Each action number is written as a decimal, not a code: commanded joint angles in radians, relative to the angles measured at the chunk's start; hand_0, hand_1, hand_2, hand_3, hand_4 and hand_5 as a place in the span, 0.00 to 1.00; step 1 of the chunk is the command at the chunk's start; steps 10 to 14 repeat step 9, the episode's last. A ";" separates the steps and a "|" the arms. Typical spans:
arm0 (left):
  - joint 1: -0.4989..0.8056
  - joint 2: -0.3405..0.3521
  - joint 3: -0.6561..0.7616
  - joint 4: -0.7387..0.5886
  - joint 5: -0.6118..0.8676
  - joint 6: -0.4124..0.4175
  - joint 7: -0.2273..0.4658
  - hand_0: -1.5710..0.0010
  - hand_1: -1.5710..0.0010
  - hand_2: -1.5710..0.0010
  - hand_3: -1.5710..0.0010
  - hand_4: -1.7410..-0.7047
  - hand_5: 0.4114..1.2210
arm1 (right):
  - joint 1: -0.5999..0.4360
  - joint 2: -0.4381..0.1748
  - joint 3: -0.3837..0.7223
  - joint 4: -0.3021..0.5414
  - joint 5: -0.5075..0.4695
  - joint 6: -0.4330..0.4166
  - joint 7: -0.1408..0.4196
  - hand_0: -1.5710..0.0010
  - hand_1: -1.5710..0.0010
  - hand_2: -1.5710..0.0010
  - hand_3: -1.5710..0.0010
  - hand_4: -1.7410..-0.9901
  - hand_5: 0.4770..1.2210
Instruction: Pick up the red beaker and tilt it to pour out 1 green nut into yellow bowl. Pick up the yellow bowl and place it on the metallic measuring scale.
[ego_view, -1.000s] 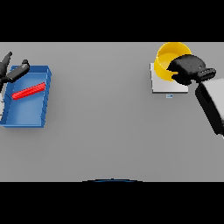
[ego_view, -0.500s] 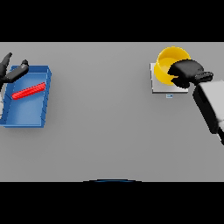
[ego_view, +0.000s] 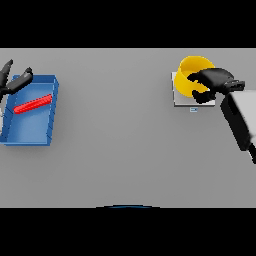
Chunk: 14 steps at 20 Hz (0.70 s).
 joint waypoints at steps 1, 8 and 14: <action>-0.003 0.003 -0.001 0.007 -0.003 -0.004 -0.003 1.00 1.00 1.00 1.00 0.88 0.42 | 0.011 -0.001 0.007 0.000 0.005 -0.003 -0.007 0.75 0.76 0.81 0.84 0.35 0.50; 0.006 0.004 -0.002 -0.012 -0.001 -0.001 0.001 1.00 1.00 1.00 1.00 0.88 0.43 | 0.007 -0.014 0.026 0.008 0.026 0.012 -0.005 0.95 0.95 0.96 0.97 0.46 0.42; -0.003 -0.003 -0.006 -0.003 -0.004 0.001 0.006 1.00 1.00 1.00 1.00 0.88 0.43 | 0.006 -0.010 0.026 0.000 0.024 0.020 0.006 0.96 0.96 0.97 0.97 0.47 0.41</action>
